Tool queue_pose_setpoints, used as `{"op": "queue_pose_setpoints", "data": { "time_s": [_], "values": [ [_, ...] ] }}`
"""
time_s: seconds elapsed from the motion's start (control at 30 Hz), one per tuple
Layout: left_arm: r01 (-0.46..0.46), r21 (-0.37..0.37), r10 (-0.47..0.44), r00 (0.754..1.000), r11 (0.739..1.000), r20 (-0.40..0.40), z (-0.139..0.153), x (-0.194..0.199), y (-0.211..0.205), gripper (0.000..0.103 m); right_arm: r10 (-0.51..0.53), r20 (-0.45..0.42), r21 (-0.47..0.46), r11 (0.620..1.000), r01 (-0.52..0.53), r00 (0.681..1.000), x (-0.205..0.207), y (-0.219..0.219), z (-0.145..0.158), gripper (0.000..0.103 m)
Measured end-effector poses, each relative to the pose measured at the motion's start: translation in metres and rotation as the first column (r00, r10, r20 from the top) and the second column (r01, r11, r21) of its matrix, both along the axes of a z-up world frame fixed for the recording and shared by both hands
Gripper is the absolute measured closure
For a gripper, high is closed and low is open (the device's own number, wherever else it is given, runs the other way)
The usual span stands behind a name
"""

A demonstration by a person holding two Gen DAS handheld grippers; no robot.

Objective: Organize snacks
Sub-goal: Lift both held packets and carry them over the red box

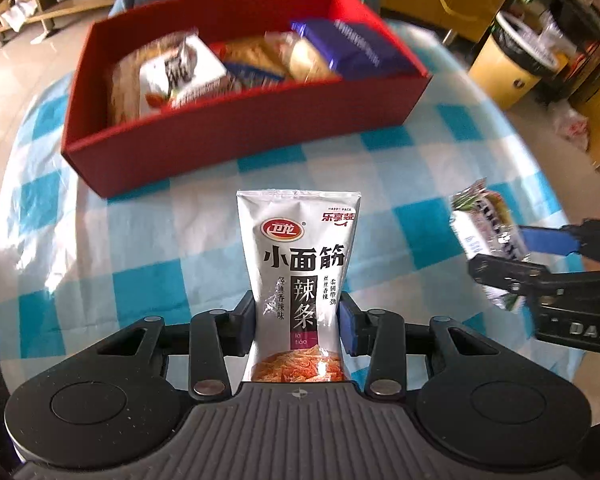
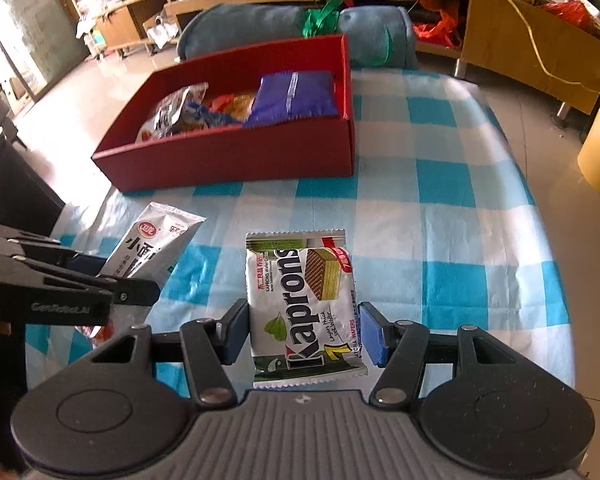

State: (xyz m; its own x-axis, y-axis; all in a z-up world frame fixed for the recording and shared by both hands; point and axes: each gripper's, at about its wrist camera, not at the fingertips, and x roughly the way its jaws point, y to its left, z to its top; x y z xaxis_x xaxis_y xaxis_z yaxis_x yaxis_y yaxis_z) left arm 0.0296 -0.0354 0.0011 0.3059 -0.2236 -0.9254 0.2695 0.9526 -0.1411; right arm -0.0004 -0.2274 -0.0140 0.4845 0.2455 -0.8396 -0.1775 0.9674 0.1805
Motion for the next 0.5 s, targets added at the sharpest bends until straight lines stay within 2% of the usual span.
{"op": "queue_pose_setpoints", "data": {
  "time_s": [0.2, 0.5],
  "values": [
    [-0.004, -0.038, 0.006, 0.999, 0.999, 0.052, 0.02, 0.0, 0.0, 0.054, -0.038, 0.051, 0.017, 0.999, 0.037, 0.998, 0.004, -0.002, 0.014, 0.05],
    [-0.031, -0.072, 0.038, 0.994, 0.997, 0.104, 0.035, 0.018, -0.002, 0.054, -0.049, 0.122, 0.031, 0.998, 0.046, 0.991, 0.021, 0.007, 0.034, 0.05]
  ]
}}
